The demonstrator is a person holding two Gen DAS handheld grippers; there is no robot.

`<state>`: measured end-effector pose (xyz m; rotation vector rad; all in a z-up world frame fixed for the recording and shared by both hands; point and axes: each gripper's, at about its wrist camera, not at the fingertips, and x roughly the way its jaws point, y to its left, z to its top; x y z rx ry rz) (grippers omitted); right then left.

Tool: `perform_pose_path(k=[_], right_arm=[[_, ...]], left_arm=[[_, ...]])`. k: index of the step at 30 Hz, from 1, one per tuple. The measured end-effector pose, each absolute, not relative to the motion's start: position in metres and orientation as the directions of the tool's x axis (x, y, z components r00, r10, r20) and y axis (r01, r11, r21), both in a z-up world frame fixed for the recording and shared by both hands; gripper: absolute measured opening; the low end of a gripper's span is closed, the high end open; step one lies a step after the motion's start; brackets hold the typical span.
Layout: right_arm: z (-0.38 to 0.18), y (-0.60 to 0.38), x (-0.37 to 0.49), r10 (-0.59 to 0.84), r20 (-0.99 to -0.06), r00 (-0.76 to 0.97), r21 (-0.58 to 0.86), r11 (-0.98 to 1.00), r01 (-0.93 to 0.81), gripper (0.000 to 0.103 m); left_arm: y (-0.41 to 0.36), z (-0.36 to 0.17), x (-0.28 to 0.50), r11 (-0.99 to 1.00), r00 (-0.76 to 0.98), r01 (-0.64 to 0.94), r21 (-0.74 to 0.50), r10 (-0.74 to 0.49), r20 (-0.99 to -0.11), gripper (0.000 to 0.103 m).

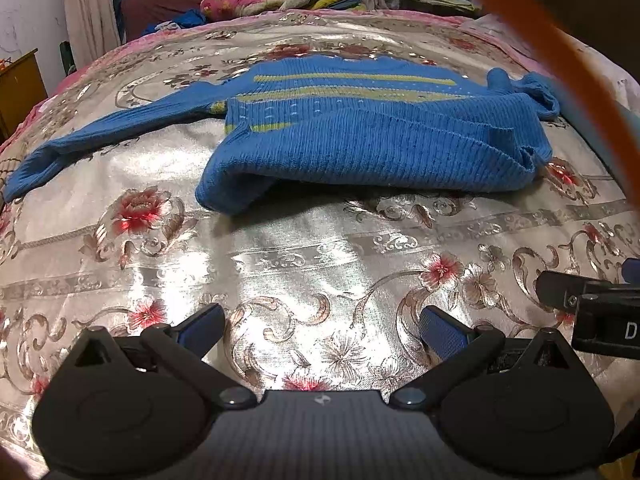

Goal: Fold small clothes
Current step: 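Move both grippers toward the hem of the blue striped sweater, then close both grippers on the sweater hem side by side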

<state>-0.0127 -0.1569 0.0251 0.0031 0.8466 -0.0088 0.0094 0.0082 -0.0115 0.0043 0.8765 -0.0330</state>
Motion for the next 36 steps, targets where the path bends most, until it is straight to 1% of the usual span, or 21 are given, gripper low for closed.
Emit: perform_pose_path(k=[20, 23, 25, 31, 35, 36], right_arm=[[0.027, -0.162, 0.001, 0.023, -0.739, 0.673, 0.027, 1.0, -0.004, 0.1], [0.032, -0.164, 0.006, 0.025, -0.729, 0.684, 0.027, 1.0, -0.008, 0.098], [0.037, -0.166, 0.013, 0.031, -0.72, 0.693, 0.03, 0.999, -0.013, 0.095], [0.049, -0.17, 0.039, 0.044, -0.695, 0.718, 0.031, 0.999, -0.031, 0.091], [0.05, -0.179, 0.061, 0.063, -0.704, 0.707, 0.08, 0.997, -0.01, 0.089], [0.049, -0.182, 0.066, 0.064, -0.707, 0.704, 0.087, 0.996, -0.003, 0.087]], left_arm=[[0.011, -0.011, 0.014, 0.999, 0.636, 0.031, -0.019, -0.035, -0.771, 0.103], [0.016, -0.005, 0.016, 0.999, 0.649, 0.025, -0.032, -0.041, -0.76, 0.103], [0.019, 0.001, 0.019, 0.999, 0.665, 0.022, -0.037, -0.042, -0.746, 0.103], [0.034, 0.016, 0.04, 1.0, 0.705, 0.004, -0.006, -0.007, -0.709, 0.103], [0.044, 0.022, 0.059, 1.0, 0.729, 0.002, -0.005, -0.005, -0.685, 0.103], [0.045, 0.023, 0.064, 1.0, 0.731, 0.007, -0.002, -0.006, -0.682, 0.103]])
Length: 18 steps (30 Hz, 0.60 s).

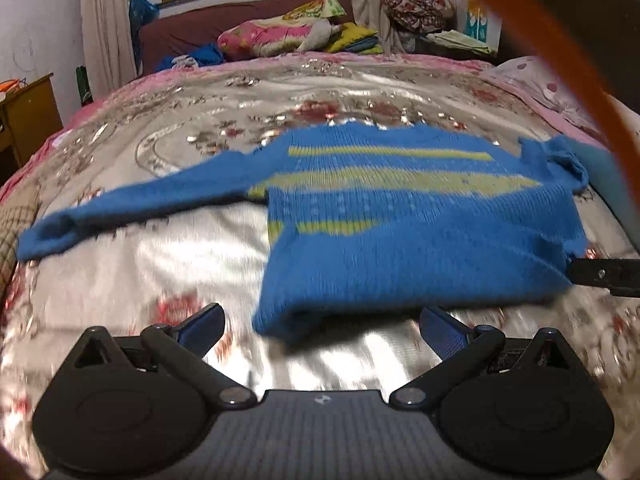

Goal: Fold small clothes
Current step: 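Close both grippers on the sweater hem side by side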

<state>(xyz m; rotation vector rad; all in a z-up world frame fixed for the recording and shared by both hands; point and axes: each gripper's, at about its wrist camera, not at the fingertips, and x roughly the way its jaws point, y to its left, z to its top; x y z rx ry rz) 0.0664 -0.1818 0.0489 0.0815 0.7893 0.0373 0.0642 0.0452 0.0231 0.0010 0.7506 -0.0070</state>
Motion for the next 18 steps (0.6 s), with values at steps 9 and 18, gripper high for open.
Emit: perform_pose_path(k=[9, 18], right_arm=[[0.038, -0.205, 0.096, 0.134, -0.733, 0.667, 0.2, 0.979, 0.024, 0.07], [0.046, -0.227, 0.101, 0.22, -0.718, 0.66, 0.294, 0.956, 0.001, 0.067]], left_arm=[[0.051, 0.023, 0.101, 0.998, 0.727, 0.032, 0.053, 0.013, -0.687, 0.103], [0.061, 0.029, 0.104, 0.998, 0.727, 0.048, 0.048, -0.002, -0.687, 0.103]])
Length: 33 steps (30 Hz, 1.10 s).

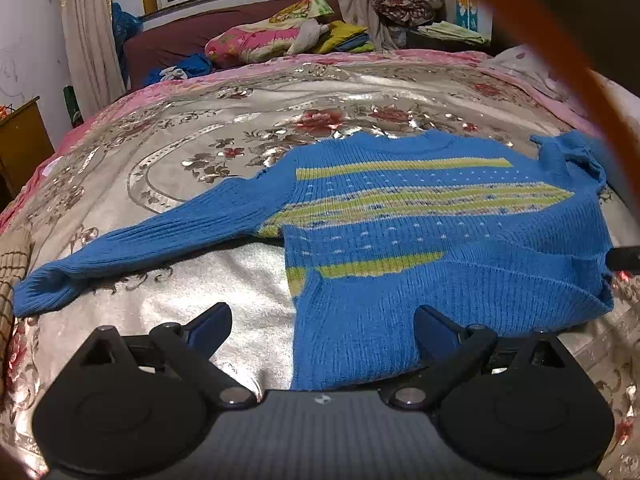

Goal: Fold small clothes
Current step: 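Close both grippers on the sweater hem side by side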

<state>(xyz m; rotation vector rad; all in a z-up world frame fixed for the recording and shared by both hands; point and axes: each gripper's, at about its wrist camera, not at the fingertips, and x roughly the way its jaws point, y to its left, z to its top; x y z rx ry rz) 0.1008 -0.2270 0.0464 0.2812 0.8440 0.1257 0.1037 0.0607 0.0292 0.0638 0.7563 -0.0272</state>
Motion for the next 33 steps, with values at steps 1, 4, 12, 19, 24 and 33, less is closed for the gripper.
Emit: perform_pose_path(k=[1, 4, 12, 19, 24, 33], right_arm=[[0.046, -0.227, 0.103, 0.231, -0.721, 0.653, 0.305, 0.952, 0.0, 0.067], [0.042, -0.222, 0.106, 0.26, -0.725, 0.638, 0.327, 0.945, -0.014, 0.067], [0.037, -0.195, 0.107, 0.276, -0.742, 0.611, 0.24, 0.96, -0.142, 0.049], [0.032, -0.196, 0.108, 0.293, -0.768, 0.569, 0.234, 0.956, -0.176, 0.009], [0.04, -0.202, 0.098, 0.306, -0.763, 0.57, 0.234, 0.952, -0.198, 0.006], [0.052, -0.227, 0.074, 0.314, -0.77, 0.555, 0.249, 0.949, -0.191, 0.005]], left_arm=[[0.062, 0.03, 0.106, 0.998, 0.727, 0.043, 0.043, -0.002, -0.686, 0.103], [0.063, 0.031, 0.111, 0.999, 0.726, 0.039, 0.03, -0.008, -0.687, 0.103], [0.059, 0.024, 0.122, 0.996, 0.698, 0.073, 0.051, -0.015, -0.716, 0.092], [0.073, 0.023, 0.122, 0.997, 0.651, 0.058, -0.042, -0.07, -0.756, 0.053], [0.074, 0.03, 0.117, 0.996, 0.655, 0.075, -0.052, -0.088, -0.75, 0.051], [0.083, 0.031, 0.117, 0.991, 0.655, 0.103, -0.088, -0.134, -0.744, 0.053]])
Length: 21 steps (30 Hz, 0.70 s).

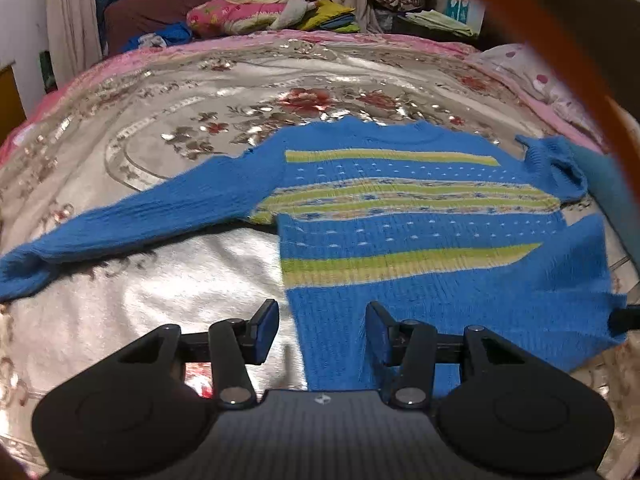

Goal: Fold small clothes
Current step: 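Close both grippers on the sweater hem side by side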

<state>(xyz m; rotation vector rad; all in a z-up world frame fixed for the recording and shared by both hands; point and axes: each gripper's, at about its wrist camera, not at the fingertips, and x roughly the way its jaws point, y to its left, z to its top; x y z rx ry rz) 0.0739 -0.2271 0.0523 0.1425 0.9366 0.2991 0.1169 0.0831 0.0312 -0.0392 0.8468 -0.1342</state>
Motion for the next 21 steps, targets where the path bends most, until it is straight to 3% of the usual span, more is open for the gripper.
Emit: perform_pose_path(k=[12, 19, 21], right_arm=[[0.058, -0.25, 0.043, 0.287, -0.807, 0.517, 0.223, 0.957, -0.184, 0.0], [0.066, -0.265, 0.036, 0.27, -0.804, 0.529, 0.215, 0.963, -0.165, 0.0], [0.064, -0.262, 0.037, 0.29, -0.798, 0.528, 0.238, 0.957, -0.165, 0.005]], left_arm=[[0.054, 0.021, 0.083, 0.958, 0.585, 0.271, -0.099, -0.245, -0.773, 0.053], [0.053, 0.027, 0.086, 0.964, 0.616, 0.26, -0.055, -0.21, -0.759, 0.054], [0.052, 0.025, 0.095, 0.966, 0.615, 0.253, -0.055, -0.204, -0.761, 0.054]])
